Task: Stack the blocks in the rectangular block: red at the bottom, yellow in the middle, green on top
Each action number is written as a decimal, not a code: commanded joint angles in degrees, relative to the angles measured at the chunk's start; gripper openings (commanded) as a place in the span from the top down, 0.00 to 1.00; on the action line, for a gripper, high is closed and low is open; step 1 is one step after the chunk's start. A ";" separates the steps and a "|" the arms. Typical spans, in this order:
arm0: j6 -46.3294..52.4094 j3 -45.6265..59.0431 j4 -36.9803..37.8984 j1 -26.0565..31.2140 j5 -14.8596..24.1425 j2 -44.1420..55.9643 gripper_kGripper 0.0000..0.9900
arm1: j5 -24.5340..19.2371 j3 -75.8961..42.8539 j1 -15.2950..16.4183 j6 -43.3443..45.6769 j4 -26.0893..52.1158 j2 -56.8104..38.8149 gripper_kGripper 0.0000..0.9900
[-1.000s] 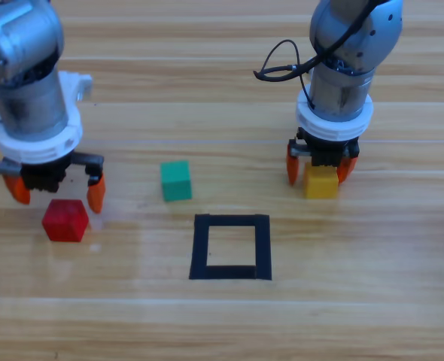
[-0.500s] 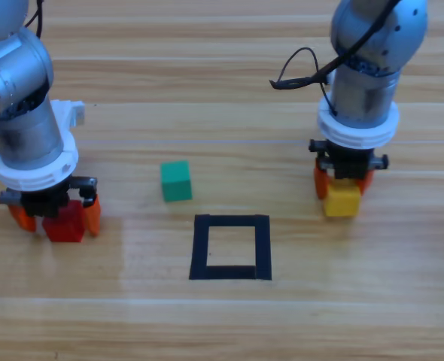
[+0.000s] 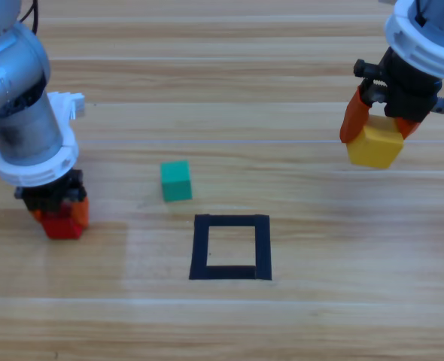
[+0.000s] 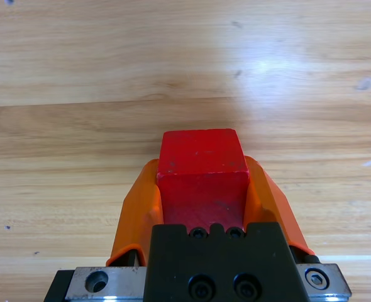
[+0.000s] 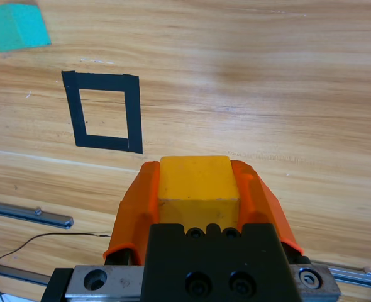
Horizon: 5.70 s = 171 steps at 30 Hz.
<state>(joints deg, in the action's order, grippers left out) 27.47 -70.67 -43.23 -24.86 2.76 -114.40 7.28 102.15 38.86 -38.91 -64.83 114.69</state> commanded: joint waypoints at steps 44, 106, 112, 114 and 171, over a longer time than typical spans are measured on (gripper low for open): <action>22.63 -35.86 -18.73 -25.94 -2.40 -18.84 0.98 | -9.03 -0.20 -0.80 0.59 -0.83 7.12 1.00; 25.97 -42.36 -22.77 -27.70 0.23 -24.38 0.92 | -8.95 -0.20 -0.80 1.12 -0.83 7.04 1.00; 26.58 -42.71 -22.77 -28.31 0.15 -25.26 0.00 | -8.95 -0.20 -0.80 1.20 -0.83 7.04 1.00; 26.58 -42.71 -22.86 -28.31 0.23 -24.91 0.00 | -8.95 -0.20 -0.80 1.29 -0.83 7.04 1.00; -7.08 -52.56 -37.54 -0.27 1.64 -14.27 0.00 | -6.31 31.79 17.04 -8.64 -14.19 26.90 1.00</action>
<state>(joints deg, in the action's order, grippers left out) 21.49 -123.19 -80.70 -28.54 5.44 -126.86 -0.10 131.04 54.12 -47.18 -76.68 133.92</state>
